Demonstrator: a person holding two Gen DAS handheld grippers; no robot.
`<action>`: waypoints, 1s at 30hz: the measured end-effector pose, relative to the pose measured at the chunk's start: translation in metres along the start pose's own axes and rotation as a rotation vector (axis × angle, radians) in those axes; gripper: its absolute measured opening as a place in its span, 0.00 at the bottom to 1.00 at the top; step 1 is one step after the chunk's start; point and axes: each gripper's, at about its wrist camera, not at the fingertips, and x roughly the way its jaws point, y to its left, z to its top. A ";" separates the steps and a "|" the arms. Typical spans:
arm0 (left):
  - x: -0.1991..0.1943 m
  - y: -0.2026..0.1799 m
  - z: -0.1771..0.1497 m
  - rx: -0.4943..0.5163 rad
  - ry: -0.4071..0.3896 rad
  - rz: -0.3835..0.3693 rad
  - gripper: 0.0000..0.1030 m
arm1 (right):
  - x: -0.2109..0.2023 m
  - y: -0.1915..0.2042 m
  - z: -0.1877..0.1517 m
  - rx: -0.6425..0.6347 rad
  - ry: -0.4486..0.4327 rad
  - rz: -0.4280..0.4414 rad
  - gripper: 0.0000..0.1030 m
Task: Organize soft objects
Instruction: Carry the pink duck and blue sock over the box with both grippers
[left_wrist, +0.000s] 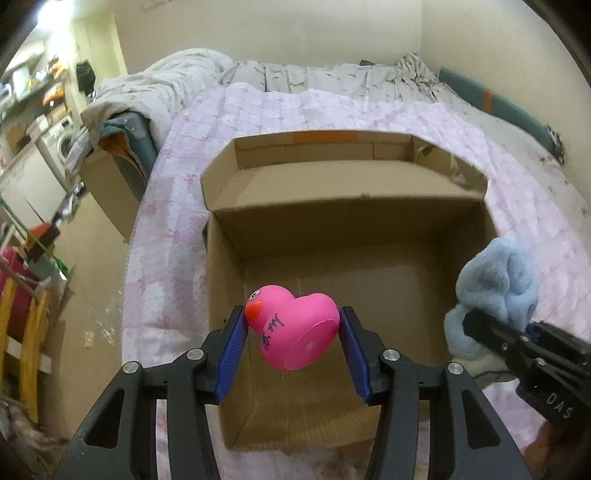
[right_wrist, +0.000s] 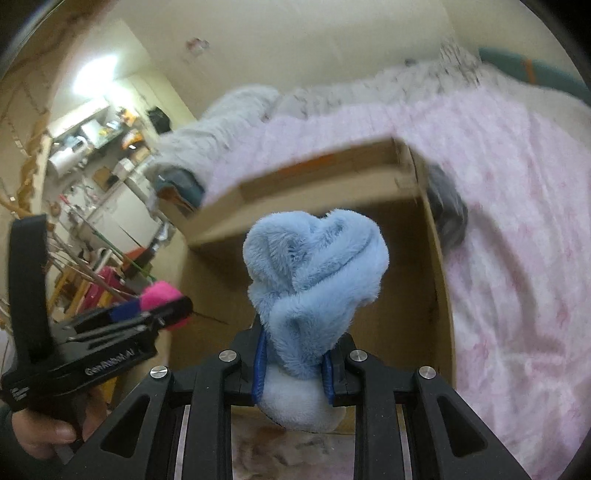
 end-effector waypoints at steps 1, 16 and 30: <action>0.006 -0.003 -0.004 0.017 0.006 0.026 0.45 | 0.006 -0.002 -0.003 0.007 0.021 -0.016 0.25; 0.033 0.005 -0.016 -0.062 0.107 -0.042 0.45 | 0.048 -0.004 -0.021 -0.020 0.195 -0.115 0.26; 0.037 0.004 -0.016 -0.050 0.118 -0.050 0.46 | 0.051 -0.014 -0.024 0.019 0.209 -0.118 0.31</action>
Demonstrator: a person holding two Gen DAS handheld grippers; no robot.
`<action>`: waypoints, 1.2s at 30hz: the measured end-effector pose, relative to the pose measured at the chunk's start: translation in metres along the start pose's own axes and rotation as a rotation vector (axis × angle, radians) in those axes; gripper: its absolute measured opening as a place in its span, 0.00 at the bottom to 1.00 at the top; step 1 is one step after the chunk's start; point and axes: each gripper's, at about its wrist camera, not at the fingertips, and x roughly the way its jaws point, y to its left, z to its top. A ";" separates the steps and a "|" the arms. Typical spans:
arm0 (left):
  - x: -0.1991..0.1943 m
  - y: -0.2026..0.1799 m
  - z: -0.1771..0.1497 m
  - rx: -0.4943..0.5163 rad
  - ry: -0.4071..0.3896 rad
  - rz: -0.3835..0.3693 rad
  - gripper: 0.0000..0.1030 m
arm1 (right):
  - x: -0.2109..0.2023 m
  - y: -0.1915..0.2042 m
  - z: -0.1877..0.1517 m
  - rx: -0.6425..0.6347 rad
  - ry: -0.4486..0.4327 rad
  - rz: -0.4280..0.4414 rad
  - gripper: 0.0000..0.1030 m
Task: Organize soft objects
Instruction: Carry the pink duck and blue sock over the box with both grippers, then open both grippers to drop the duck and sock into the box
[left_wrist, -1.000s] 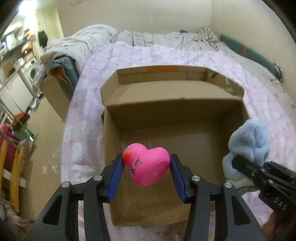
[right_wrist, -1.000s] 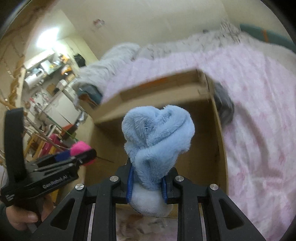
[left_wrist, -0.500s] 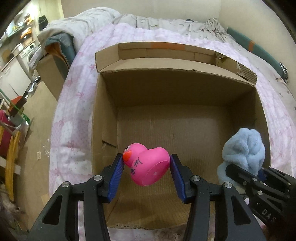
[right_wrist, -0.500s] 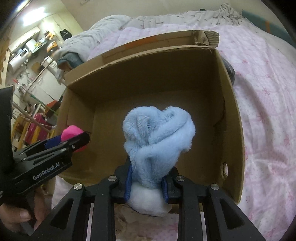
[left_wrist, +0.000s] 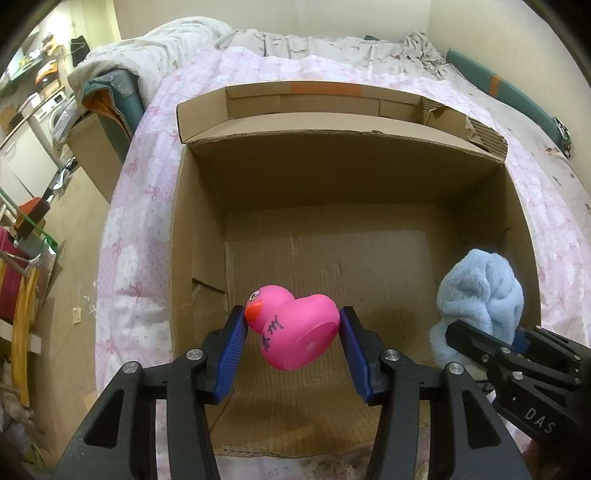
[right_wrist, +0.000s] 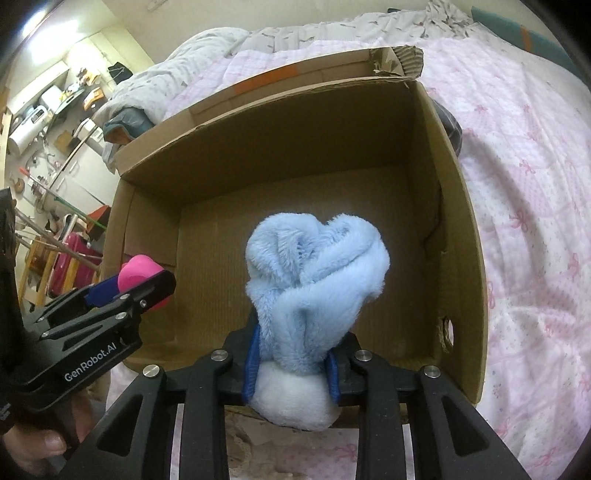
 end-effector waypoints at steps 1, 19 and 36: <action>0.000 0.000 0.000 0.001 0.001 -0.001 0.46 | 0.000 0.000 0.000 0.004 0.000 0.002 0.33; -0.003 -0.004 -0.001 0.017 -0.005 -0.006 0.47 | -0.006 0.000 0.001 0.028 -0.024 0.035 0.68; -0.018 0.002 0.003 -0.033 -0.036 -0.039 0.66 | -0.026 0.001 0.007 0.042 -0.145 0.016 1.00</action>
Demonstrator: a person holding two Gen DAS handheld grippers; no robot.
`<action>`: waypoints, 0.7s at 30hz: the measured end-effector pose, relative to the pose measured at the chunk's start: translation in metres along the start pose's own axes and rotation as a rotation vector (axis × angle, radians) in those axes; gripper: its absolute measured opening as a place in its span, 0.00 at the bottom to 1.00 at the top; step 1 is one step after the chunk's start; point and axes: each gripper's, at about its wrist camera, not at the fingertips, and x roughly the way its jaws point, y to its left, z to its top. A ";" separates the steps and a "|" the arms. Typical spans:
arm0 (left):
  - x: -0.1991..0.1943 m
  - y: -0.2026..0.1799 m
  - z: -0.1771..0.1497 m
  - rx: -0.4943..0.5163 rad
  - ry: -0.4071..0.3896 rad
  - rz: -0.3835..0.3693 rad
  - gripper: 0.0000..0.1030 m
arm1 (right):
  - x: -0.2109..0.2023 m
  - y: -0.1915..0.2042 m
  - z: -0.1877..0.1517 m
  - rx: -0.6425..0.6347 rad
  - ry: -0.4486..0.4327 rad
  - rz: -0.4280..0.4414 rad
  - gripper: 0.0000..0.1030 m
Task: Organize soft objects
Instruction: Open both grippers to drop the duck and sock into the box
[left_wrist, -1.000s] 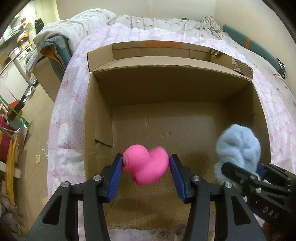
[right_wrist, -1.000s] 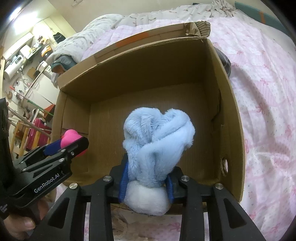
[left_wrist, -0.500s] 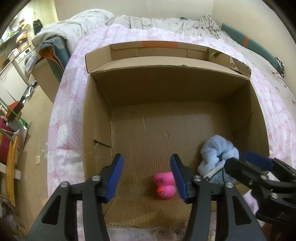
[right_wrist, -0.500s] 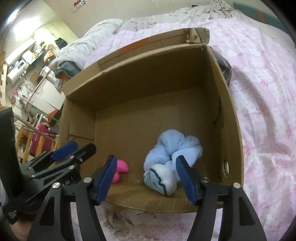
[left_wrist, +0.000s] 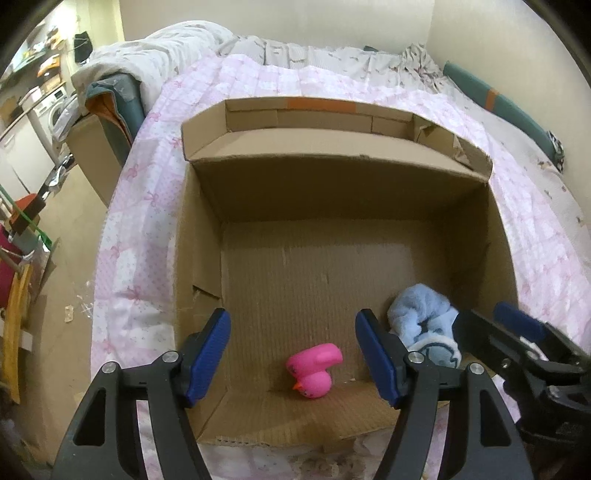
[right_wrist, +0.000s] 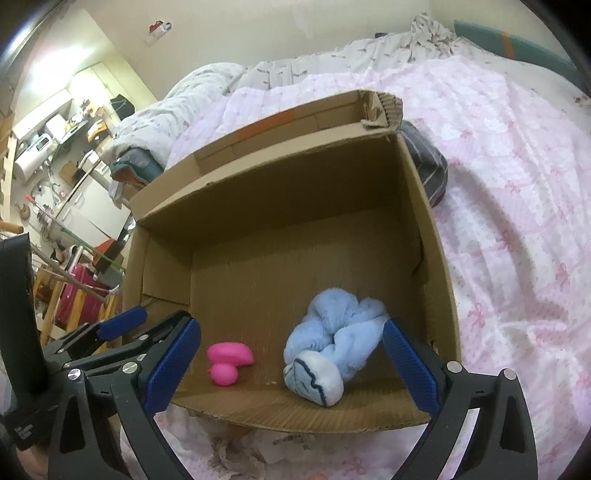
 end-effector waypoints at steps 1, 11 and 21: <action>-0.002 0.001 0.000 -0.005 -0.007 0.001 0.66 | -0.001 0.000 0.000 0.003 -0.001 -0.001 1.00; -0.021 0.008 -0.006 -0.009 -0.037 0.021 0.66 | -0.010 -0.006 -0.008 0.000 0.004 -0.013 1.00; -0.049 0.016 -0.025 0.010 -0.063 0.021 0.66 | -0.046 -0.011 -0.017 -0.028 -0.058 -0.036 1.00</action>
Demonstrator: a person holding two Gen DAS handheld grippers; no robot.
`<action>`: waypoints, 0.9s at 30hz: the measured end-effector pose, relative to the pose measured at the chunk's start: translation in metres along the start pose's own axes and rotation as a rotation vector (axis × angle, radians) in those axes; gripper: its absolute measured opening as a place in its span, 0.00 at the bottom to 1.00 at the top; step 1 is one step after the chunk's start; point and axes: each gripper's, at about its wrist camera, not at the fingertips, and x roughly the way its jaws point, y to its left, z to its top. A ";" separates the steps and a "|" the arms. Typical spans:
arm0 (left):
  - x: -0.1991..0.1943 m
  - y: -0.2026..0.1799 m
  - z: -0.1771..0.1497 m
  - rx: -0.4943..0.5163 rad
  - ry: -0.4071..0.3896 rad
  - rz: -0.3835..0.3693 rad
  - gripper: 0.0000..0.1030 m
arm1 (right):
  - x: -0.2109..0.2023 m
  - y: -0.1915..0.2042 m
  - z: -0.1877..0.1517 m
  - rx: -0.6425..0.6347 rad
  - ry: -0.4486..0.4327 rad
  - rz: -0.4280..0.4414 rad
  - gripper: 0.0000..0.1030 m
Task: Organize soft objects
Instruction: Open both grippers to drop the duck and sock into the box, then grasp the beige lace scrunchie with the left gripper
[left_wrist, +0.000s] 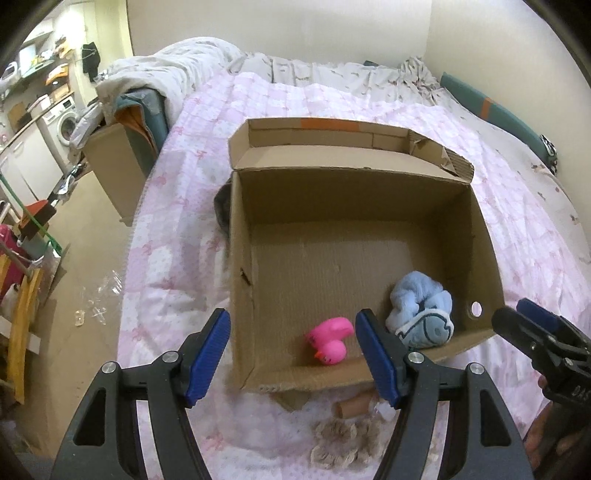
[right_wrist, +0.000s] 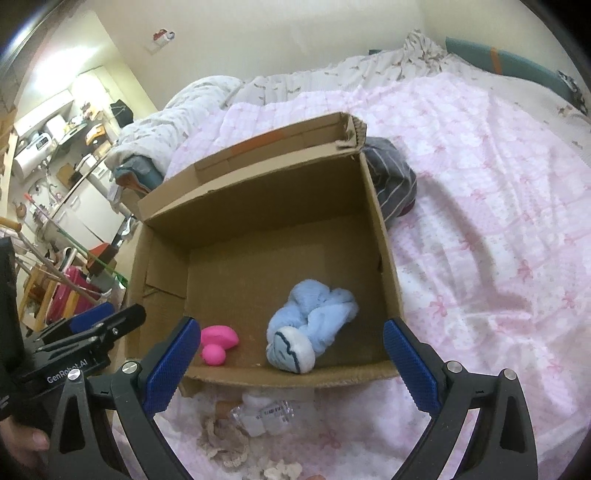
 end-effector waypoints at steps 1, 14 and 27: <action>-0.004 0.002 -0.002 -0.005 -0.007 0.002 0.66 | -0.004 0.000 -0.002 -0.004 -0.004 0.003 1.00; -0.036 0.018 -0.038 -0.072 -0.007 -0.016 0.66 | -0.035 0.001 -0.035 0.010 -0.010 0.000 1.00; -0.025 0.044 -0.068 -0.195 0.108 -0.018 0.66 | -0.035 0.012 -0.063 -0.032 0.068 -0.027 1.00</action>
